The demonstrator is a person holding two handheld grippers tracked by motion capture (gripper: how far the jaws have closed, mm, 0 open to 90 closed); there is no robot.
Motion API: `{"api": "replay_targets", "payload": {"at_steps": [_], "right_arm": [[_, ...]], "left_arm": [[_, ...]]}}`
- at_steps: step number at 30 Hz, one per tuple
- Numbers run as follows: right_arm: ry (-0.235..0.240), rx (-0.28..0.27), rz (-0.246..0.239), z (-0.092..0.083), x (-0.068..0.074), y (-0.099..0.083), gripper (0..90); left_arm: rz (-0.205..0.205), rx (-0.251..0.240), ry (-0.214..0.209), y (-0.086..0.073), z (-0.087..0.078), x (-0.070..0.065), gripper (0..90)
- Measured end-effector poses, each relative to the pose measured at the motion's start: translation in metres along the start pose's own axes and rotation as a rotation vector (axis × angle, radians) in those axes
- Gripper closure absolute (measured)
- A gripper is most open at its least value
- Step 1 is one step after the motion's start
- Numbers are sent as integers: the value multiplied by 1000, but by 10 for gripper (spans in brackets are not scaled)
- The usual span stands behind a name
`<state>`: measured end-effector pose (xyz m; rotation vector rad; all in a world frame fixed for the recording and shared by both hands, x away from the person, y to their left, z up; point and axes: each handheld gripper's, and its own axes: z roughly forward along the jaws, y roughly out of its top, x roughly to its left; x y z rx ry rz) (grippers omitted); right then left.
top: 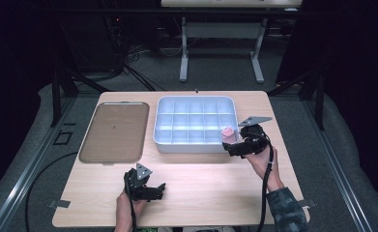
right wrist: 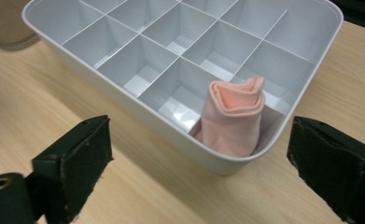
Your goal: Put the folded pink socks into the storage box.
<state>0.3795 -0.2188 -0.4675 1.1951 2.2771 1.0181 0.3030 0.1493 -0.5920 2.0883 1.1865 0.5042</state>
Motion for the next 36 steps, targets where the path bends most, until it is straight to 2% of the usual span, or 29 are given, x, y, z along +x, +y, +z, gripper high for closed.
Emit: {"api": "replay_targets", "payload": {"at_steps": [7,13,23,31,36], "right_arm": [[1,-5,-25,-13,13,-20,7],[-6,0,-15,-13,21,-40,0],[16,50,32,1,24,-86,0],[-14,48,73,15,22,-118,0],[-8,32,101,20,22,-133,0]], "left_arm": [[1,1,0,0,0,0,21],[0,0,0,0,0,0,21],[0,0,0,0,0,0,21],[1,1,0,0,0,0,21],[0,0,0,0,0,0,21]]}}
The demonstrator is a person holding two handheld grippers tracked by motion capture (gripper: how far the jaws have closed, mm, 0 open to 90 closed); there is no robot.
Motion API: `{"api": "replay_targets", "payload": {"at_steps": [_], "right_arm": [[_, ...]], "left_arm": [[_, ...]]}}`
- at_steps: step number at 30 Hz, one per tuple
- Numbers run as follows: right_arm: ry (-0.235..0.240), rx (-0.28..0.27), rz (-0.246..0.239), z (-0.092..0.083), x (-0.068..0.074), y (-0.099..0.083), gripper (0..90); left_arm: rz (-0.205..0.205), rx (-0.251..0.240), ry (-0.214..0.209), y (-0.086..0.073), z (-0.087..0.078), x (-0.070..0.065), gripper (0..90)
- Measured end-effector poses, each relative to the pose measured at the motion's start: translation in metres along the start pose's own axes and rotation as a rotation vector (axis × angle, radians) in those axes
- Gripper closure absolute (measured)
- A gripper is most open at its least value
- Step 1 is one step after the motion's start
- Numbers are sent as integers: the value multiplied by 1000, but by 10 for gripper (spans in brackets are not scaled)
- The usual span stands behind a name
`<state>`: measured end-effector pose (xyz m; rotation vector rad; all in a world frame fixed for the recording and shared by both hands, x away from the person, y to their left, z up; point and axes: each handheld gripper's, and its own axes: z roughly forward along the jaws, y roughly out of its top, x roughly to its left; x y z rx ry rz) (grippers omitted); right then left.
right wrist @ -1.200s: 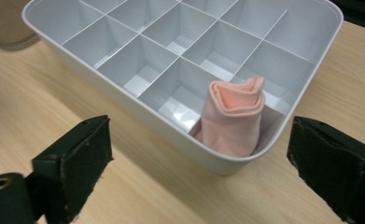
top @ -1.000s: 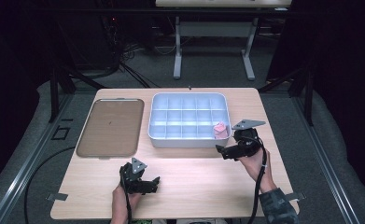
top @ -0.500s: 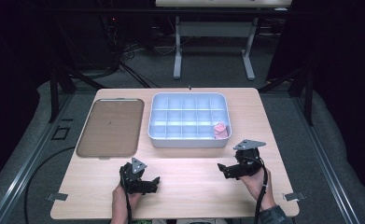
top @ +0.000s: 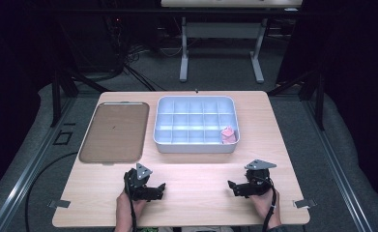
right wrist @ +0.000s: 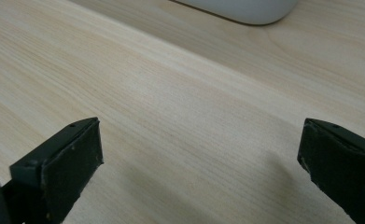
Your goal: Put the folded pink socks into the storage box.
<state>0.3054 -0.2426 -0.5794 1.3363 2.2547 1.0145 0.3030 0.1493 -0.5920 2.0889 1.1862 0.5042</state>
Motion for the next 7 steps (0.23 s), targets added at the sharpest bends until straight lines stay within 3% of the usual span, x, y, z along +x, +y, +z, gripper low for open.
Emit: {"api": "replay_targets", "payload": {"at_steps": [7], "right_arm": [[6,-41,26,0,-4,-8,0]], "left_arm": [[1,1,0,0,0,0,21]]}}
